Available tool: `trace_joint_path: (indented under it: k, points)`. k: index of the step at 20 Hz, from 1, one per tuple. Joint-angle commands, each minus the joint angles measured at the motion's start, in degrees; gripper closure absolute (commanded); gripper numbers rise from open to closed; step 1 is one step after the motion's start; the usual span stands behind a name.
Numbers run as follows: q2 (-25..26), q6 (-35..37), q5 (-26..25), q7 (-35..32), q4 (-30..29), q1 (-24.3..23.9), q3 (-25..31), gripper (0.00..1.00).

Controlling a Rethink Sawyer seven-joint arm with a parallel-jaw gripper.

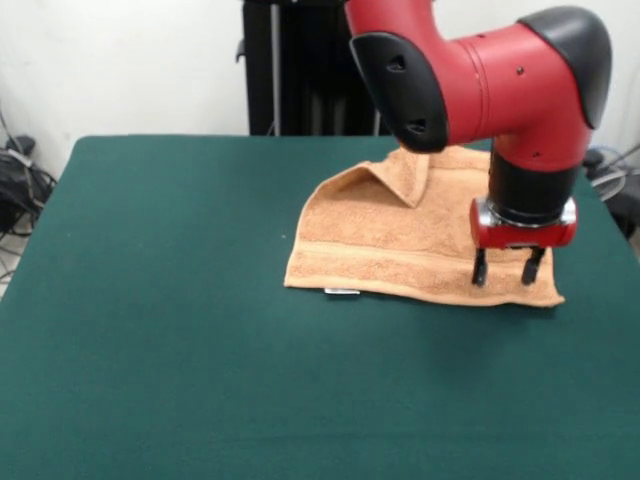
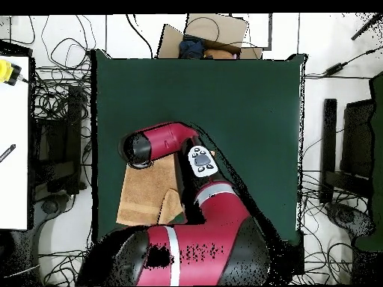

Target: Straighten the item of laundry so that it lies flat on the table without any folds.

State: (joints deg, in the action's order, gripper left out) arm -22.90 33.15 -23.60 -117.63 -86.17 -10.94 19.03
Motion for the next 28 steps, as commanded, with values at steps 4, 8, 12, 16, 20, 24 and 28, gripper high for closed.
trace_joint_path:
  k: [4,8,12,16,20,24,28]
  points:
    - [-2.25,2.05,-0.08,2.75,-8.62,-2.83,2.73,0.00]
    - [-4.01,4.59,0.83,3.49,-9.16,-3.33,3.44,0.00]
    - [-6.51,4.87,0.59,4.21,-11.88,-4.40,3.72,0.00]
    - [-8.08,1.78,-0.77,3.81,-16.08,-5.80,3.48,0.00]
    - [-4.37,-2.55,-3.92,4.08,-16.05,-6.15,2.60,0.00]
    - [2.45,-9.70,-8.88,3.37,-13.76,-5.48,0.32,0.00]
    - [6.83,-14.47,-13.11,1.16,-11.47,-3.93,-1.80,0.00]
